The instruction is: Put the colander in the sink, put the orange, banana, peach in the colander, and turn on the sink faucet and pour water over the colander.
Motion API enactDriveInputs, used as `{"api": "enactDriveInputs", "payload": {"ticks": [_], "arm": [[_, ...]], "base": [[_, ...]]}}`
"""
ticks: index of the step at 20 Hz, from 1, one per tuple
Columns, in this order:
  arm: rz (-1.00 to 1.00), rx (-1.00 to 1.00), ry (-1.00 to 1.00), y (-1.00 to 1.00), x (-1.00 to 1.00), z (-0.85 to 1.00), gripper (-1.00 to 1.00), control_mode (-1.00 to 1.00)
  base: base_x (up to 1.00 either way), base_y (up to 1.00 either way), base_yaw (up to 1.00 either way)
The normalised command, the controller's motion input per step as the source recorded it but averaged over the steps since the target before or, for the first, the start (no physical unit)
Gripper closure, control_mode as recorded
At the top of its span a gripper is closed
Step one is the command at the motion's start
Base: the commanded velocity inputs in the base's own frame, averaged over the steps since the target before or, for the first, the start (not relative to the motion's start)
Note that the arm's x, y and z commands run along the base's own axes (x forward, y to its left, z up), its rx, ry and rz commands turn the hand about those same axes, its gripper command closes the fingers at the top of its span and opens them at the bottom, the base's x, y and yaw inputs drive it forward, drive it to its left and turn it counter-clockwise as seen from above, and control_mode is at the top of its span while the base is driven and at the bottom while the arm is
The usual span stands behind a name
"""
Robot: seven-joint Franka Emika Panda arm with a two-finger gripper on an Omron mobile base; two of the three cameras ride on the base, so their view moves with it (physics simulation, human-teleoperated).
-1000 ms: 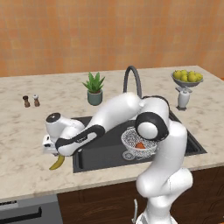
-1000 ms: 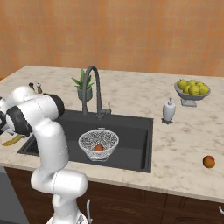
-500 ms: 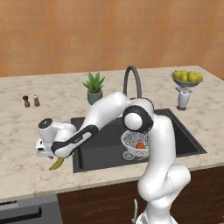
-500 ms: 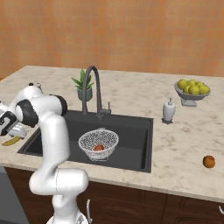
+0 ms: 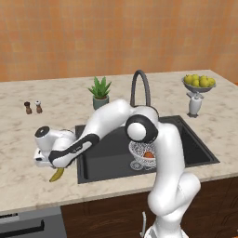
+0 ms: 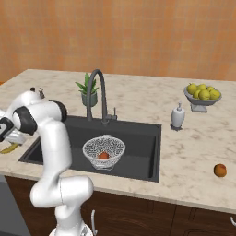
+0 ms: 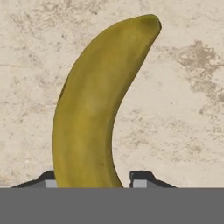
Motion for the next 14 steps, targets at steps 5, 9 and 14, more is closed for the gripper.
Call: {"api": "enactDriveInputs", "payload": {"ticks": [5,9,14], "arm": [[0.0,0.1,-0.14,-0.41,-0.34,0.09,1.0,-1.0],[-0.09,0.18,-0.03,-0.44,-0.34,0.88,1.0,-1.0],[-0.17,0.26,0.04,-0.74,-0.38,1.0,1.0,-1.0]], "base": [[0.0,0.0,0.0],[0.0,0.0,0.0],[0.0,0.0,0.0]]}}
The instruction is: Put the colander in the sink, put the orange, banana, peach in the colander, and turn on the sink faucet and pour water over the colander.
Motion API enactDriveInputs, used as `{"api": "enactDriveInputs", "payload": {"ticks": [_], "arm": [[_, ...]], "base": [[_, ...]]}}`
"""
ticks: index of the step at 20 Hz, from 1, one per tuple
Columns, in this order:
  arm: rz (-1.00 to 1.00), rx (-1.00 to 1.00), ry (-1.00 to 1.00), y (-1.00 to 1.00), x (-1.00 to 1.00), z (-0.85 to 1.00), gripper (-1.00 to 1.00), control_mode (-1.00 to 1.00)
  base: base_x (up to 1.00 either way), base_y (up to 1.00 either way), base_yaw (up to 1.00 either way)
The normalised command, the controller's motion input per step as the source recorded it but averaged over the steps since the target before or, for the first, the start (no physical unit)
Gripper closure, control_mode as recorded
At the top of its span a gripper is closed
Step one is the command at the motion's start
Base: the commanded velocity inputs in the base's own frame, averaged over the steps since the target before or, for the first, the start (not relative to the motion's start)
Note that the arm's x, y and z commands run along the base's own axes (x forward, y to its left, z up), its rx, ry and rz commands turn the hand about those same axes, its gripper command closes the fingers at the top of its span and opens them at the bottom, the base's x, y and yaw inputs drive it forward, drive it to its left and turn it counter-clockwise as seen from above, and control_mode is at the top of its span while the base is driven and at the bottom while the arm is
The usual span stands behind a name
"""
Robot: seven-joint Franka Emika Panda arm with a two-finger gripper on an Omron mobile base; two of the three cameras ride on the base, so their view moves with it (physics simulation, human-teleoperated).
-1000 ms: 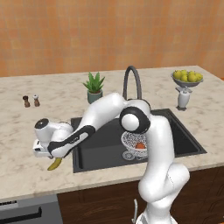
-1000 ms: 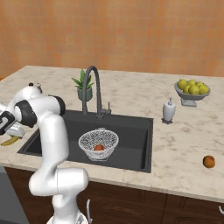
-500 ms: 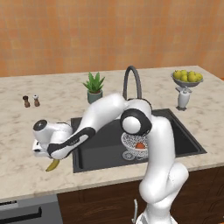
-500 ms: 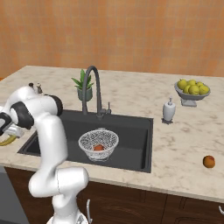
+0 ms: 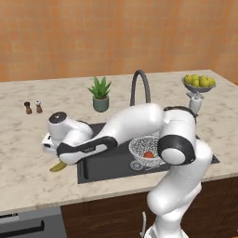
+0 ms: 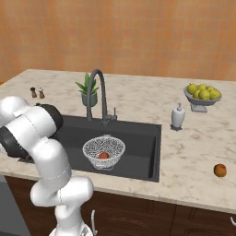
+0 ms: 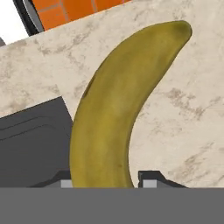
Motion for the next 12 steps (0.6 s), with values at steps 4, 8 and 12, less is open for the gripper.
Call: {"api": "enactDriveInputs", "payload": {"ticks": [4,8,12], "arm": [[-0.15,0.2,0.02,-0.99,-0.58,1.0,1.0,-1.0],[-0.1,0.14,0.0,-1.0,-0.64,1.0,1.0,-1.0],[-0.12,0.23,0.11,-1.0,-0.62,1.0,1.0,-1.0]], "base": [[0.0,0.0,0.0],[0.0,0.0,0.0],[0.0,0.0,0.0]]}}
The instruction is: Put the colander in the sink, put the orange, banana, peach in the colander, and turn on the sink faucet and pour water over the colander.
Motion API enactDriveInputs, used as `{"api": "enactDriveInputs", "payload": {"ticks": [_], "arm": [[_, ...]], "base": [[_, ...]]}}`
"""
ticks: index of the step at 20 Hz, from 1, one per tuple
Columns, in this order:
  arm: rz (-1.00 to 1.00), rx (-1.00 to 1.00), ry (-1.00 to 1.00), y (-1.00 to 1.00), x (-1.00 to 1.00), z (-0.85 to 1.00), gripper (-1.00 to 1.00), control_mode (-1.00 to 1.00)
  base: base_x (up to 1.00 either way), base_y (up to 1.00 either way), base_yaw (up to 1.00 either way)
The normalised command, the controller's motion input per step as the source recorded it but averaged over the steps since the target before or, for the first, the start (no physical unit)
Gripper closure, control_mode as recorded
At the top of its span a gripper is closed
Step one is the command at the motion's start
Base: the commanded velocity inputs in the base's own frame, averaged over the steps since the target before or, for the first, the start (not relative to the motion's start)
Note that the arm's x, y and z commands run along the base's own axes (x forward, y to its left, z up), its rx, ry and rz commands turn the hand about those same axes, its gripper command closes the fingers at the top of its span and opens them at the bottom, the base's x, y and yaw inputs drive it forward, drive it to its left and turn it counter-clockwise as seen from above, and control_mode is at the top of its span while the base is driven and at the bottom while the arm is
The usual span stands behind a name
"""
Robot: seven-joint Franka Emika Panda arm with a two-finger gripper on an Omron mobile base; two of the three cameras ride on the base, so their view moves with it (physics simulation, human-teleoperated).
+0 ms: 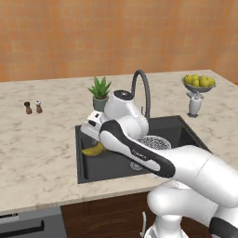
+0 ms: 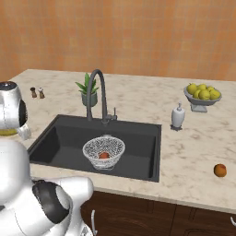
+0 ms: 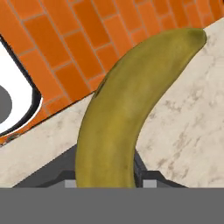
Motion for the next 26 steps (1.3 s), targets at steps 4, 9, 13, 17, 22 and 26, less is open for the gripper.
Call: {"api": "enactDriveInputs", "payload": {"ticks": [4,9,13,17,22,26], "arm": [[-0.15,0.21,0.25,-1.0,-0.52,0.96,1.0,-1.0],[-0.17,0.18,0.39,-1.0,-0.22,0.77,1.0,-1.0],[-0.18,0.13,0.44,-1.0,-0.09,0.53,1.0,-1.0],[-0.13,0.07,0.17,-1.0,-0.03,0.06,1.0,-1.0],[0.03,0.0,0.0,-1.0,0.0,-0.24,1.0,-1.0],[0.15,-0.04,-0.04,-0.79,0.03,-0.28,1.0,-1.0]], "base": [[0.0,0.0,0.0],[0.0,0.0,0.0],[0.0,0.0,0.0],[0.0,0.0,0.0],[0.0,0.0,0.0],[0.0,0.0,0.0]]}}
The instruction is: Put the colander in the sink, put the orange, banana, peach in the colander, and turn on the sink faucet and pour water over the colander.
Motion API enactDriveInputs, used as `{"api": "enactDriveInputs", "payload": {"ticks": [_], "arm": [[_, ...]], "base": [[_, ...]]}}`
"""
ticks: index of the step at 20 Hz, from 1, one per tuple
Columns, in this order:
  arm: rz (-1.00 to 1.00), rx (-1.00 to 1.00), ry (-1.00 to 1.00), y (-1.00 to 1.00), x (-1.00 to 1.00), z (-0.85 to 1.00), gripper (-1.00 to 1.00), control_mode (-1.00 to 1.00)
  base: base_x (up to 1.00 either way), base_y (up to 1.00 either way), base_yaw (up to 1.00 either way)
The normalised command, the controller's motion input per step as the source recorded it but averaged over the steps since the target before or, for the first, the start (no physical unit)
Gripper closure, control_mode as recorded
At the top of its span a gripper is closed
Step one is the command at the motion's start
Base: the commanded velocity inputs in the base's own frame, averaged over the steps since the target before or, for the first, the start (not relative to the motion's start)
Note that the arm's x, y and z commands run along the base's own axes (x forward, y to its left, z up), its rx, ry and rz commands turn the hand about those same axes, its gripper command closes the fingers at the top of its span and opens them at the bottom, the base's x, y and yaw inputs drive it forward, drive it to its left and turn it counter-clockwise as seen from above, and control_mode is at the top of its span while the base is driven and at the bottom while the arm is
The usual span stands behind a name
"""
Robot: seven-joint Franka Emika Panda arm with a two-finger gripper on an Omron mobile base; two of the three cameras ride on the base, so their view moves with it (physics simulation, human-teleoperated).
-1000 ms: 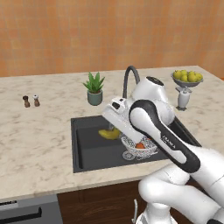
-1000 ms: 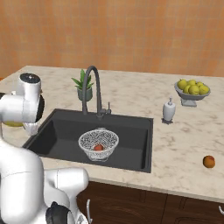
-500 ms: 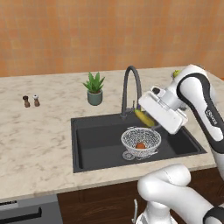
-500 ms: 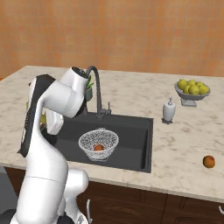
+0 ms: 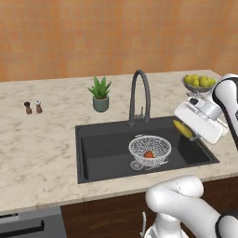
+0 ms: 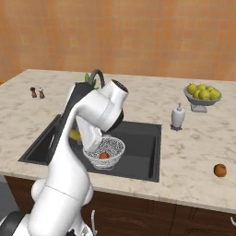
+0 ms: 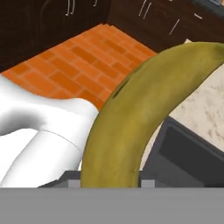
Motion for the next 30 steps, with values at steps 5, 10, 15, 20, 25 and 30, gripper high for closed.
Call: {"api": "enactDriveInputs", "payload": {"ticks": [5,10,15,20,25,30], "arm": [[0.16,-0.09,-0.25,-0.21,0.36,-0.3,1.0,-1.0],[0.15,-0.13,-0.28,-0.01,0.48,-0.46,1.0,-1.0],[0.2,-0.11,-0.18,-0.22,0.39,-0.49,1.0,-1.0],[0.18,-0.03,-0.08,-0.24,0.37,-0.38,1.0,-1.0],[0.12,0.0,-0.01,-0.06,0.59,-0.3,1.0,-1.0],[0.06,0.0,0.0,0.0,0.67,-0.32,1.0,-1.0]], "base": [[0.0,0.0,0.0],[0.0,0.0,0.0],[0.0,0.0,0.0],[0.0,0.0,0.0],[0.0,0.0,0.0],[0.0,0.0,0.0]]}}
